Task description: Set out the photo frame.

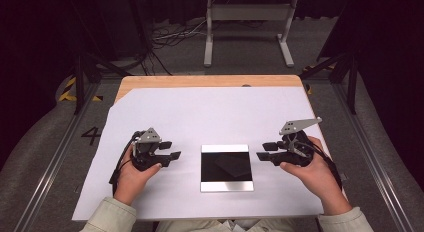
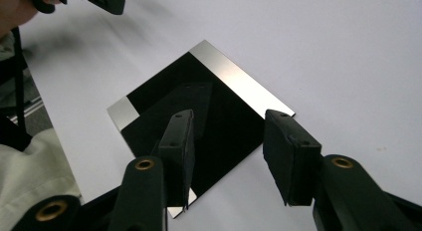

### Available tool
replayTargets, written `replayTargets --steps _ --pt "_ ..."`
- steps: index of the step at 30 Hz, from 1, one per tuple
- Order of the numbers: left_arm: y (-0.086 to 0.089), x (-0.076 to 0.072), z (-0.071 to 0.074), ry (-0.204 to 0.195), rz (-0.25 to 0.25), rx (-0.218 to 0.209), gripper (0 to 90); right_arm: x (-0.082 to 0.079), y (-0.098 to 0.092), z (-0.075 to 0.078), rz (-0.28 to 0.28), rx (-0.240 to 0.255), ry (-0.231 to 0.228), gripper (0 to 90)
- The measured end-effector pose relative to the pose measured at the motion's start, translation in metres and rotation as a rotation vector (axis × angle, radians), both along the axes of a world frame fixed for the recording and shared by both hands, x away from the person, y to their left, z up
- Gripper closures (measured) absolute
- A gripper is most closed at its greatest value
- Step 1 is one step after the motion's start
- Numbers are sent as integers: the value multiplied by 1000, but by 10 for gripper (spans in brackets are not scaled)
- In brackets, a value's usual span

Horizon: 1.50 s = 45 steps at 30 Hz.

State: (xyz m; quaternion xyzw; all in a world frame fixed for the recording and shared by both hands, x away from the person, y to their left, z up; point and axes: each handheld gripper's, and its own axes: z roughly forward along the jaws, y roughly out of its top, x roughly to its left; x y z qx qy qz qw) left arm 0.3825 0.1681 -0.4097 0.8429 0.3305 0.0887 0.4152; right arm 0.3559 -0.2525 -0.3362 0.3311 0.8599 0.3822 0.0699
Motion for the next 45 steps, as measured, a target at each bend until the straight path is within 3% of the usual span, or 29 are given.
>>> replayTargets --steps 2,8,17,27,31,35,40,45 --pt "1 0 -1 3 5 7 462 5 2 0 14 -29 4 582" --pt "6 -2 -2 9 25 7 463 13 6 -2 24 -35 38 573" --pt "8 -4 -2 -2 30 17 464 23 19 -2 0 22 160 545" --pt "8 -4 -3 1 26 24 463 31 31 -9 8 -4 223 560" --pt "8 -5 -3 1 27 23 463 35 31 -12 -12 3 264 576" --pt "8 -5 -3 0 27 24 463 41 30 -18 -49 28 365 583" --pt "8 -5 -3 1 27 23 463 45 30 -22 -68 37 379 587" --pt "7 -5 -2 -8 25 24 464 48 28 -26 -116 85 421 575"
